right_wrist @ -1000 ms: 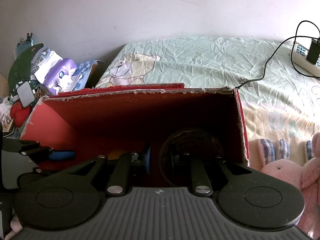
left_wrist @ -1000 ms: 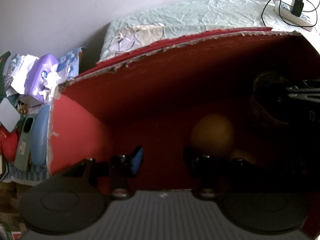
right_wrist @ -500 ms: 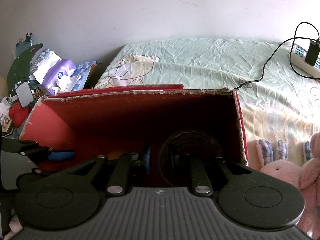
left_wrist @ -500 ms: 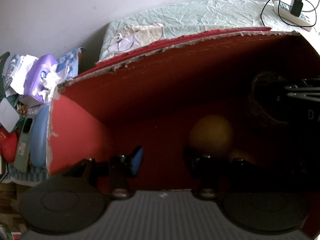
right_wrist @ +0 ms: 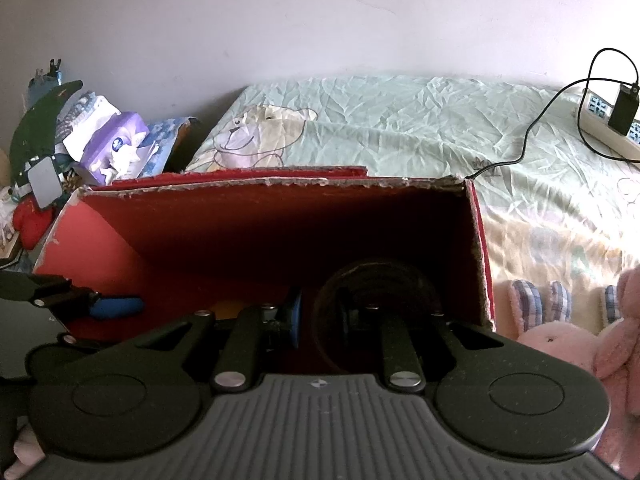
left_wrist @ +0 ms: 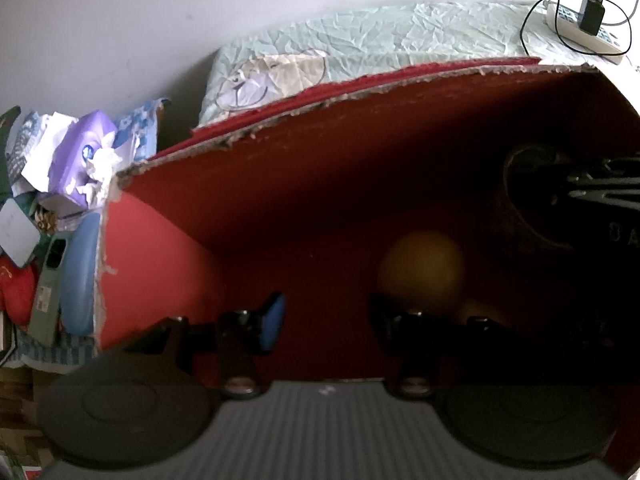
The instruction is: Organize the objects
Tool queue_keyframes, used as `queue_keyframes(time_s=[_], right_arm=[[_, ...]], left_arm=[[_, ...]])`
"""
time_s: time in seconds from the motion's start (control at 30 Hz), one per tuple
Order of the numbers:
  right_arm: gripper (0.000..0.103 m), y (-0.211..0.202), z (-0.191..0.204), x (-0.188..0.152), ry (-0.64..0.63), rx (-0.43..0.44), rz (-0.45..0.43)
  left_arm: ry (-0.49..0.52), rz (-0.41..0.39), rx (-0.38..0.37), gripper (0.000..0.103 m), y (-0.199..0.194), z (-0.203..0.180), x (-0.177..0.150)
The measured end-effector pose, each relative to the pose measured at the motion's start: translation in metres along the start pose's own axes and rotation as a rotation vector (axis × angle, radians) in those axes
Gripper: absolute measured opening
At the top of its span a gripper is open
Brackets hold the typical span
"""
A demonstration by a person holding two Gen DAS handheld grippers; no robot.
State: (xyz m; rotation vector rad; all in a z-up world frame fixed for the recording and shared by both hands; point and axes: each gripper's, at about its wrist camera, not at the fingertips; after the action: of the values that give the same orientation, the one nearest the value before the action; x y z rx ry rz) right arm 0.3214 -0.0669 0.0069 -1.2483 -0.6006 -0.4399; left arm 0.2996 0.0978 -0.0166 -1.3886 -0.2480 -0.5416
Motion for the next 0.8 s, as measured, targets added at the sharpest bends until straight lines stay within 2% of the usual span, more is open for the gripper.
queue_keyframes(time_s=[0.8], right_arm=[[0.019,0.0018,0.0009,-0.001,0.001,0.002,0.012]], left_arm=[[0.002,-0.02,0.004,0.049,-0.0023,-0.004,-0.003]])
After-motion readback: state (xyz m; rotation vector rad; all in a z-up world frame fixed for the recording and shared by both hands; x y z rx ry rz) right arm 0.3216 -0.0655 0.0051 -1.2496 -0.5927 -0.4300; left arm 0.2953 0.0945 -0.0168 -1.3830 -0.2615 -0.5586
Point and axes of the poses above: each gripper's, at about its wrist camera, not at the fingertips, and y roughly the way its jaws point, z to its left, x to its top, and after that the axes turned 3 degrees about -z, right-handed
